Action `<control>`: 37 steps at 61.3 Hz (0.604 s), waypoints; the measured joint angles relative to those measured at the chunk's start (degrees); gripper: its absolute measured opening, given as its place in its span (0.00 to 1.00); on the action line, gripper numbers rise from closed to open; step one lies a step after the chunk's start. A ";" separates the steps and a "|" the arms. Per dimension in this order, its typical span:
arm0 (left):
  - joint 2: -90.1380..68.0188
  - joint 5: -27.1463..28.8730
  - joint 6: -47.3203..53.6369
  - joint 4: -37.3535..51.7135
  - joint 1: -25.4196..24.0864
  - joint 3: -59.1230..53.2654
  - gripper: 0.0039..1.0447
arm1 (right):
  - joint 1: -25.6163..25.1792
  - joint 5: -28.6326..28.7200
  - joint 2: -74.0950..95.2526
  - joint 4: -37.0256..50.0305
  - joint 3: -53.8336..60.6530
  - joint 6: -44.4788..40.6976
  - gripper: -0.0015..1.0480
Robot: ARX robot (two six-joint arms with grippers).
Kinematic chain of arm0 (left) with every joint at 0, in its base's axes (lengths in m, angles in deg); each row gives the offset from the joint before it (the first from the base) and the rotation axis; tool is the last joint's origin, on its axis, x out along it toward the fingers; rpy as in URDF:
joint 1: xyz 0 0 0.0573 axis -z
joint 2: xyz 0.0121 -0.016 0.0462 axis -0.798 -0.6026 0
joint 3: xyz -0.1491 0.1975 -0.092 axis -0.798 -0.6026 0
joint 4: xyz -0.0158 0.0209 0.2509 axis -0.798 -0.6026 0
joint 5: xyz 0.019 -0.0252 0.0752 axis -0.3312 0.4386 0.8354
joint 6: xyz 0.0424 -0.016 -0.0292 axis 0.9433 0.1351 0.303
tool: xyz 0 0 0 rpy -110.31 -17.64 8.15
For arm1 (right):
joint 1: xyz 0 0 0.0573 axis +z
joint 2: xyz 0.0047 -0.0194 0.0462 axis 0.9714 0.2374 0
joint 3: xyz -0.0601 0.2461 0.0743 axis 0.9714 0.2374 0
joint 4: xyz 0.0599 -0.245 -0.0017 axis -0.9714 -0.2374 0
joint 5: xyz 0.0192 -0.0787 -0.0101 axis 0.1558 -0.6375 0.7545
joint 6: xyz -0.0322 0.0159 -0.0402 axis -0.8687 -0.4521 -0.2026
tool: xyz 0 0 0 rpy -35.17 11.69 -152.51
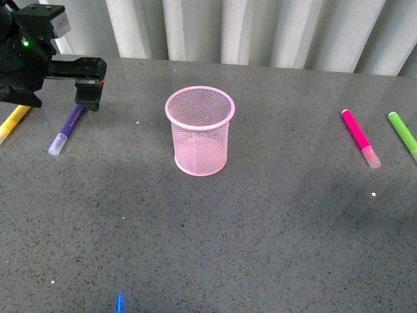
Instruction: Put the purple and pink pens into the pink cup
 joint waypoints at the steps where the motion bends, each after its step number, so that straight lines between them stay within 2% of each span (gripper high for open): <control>1: -0.15 0.00 0.00 -0.04 0.02 0.15 0.94 | 0.00 0.00 0.00 0.00 0.00 0.00 0.93; 37: -8.20 0.44 -0.04 -0.96 0.37 7.10 0.94 | 0.00 -0.02 0.00 0.00 0.00 0.02 0.93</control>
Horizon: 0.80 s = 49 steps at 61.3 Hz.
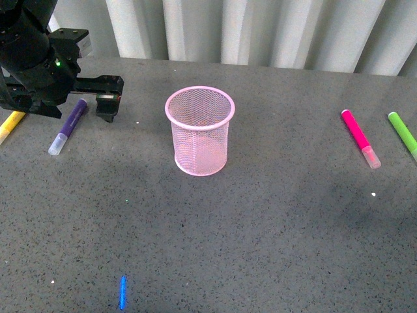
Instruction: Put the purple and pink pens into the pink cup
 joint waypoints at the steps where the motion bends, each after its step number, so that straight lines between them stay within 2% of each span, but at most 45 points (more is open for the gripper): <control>1: -0.22 0.00 0.00 0.00 0.00 0.20 0.94 | 0.00 0.02 0.00 0.00 0.00 0.00 0.93; 49: -7.43 2.01 1.42 -4.55 -1.07 9.55 0.94 | 0.00 0.00 0.00 0.00 0.00 0.00 0.93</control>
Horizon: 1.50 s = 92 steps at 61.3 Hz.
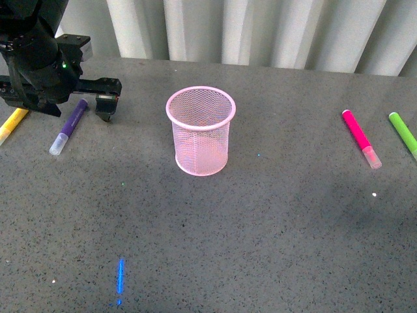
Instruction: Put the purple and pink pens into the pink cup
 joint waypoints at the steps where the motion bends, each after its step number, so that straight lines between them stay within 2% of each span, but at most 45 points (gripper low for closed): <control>1: -0.13 0.02 0.02 -0.24 0.02 0.22 0.94 | 0.00 0.02 0.00 0.00 0.00 -0.02 0.93; 7: -0.72 0.96 0.11 -1.22 0.00 1.51 0.93 | 0.00 0.00 0.00 0.00 0.00 -0.02 0.93; 10: -1.20 1.51 0.07 -1.75 0.00 2.43 0.87 | 0.00 0.00 0.00 0.00 0.00 0.00 0.93; 24: -2.34 2.43 0.24 -3.17 -0.17 4.39 0.53 | 0.00 0.00 0.00 0.00 0.00 0.00 0.93; 27: -2.62 1.88 0.24 -3.58 -0.44 4.74 0.41 | 0.00 0.02 0.00 0.00 0.00 -0.02 0.93; 33: -2.71 2.16 0.63 -3.58 -0.59 4.72 0.25 | 0.00 0.02 0.00 0.00 0.00 -0.02 0.93; 39: -2.56 2.16 1.14 -3.15 -0.66 3.89 0.13 | 0.00 0.00 0.00 0.00 0.00 -0.02 0.93; 51: -0.13 -0.28 1.11 -0.31 -0.81 -0.39 0.11 | 0.00 0.02 0.00 0.00 0.00 -0.02 0.93; 61: 3.91 -4.66 -0.48 7.37 -0.66 -7.82 0.11 | 0.00 0.02 0.00 0.00 0.00 0.00 0.93; 79: 18.38 -10.14 -4.50 31.78 3.06 -24.41 0.11 | 0.00 0.02 0.00 0.00 0.00 -0.02 0.93; 92: 30.38 -6.82 -9.01 57.29 7.06 -37.13 0.11 | 0.00 0.00 0.00 0.00 0.00 -0.02 0.93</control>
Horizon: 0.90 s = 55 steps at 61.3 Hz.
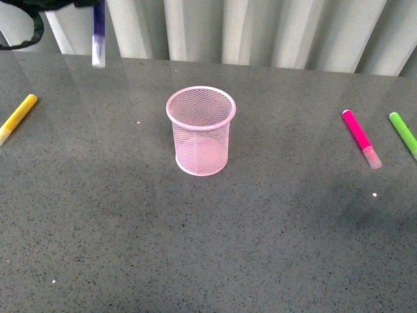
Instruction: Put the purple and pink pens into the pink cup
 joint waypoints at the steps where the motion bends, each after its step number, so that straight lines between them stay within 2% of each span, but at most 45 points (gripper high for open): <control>1: 0.87 0.63 -0.57 2.89 0.57 -1.46 0.11 | 0.00 0.00 0.00 0.00 0.00 0.00 0.93; 9: 3.63 6.10 -5.42 18.75 5.22 -9.40 0.11 | 0.00 0.00 0.00 0.00 0.00 0.00 0.93; 14: 2.19 11.43 -7.82 30.40 11.50 -14.03 0.11 | 0.00 0.00 0.00 0.00 0.00 0.00 0.93; 24: -3.69 19.76 -8.85 39.08 19.61 -14.56 0.11 | 0.00 0.00 0.00 0.00 0.00 0.02 0.93; 33: -8.22 22.84 -8.44 40.04 22.12 -13.31 0.11 | 0.00 0.00 0.00 0.00 0.00 0.00 0.93; 55: -13.75 23.80 -8.70 38.23 20.52 -9.11 0.11 | 0.00 0.02 0.00 0.00 0.00 0.00 0.93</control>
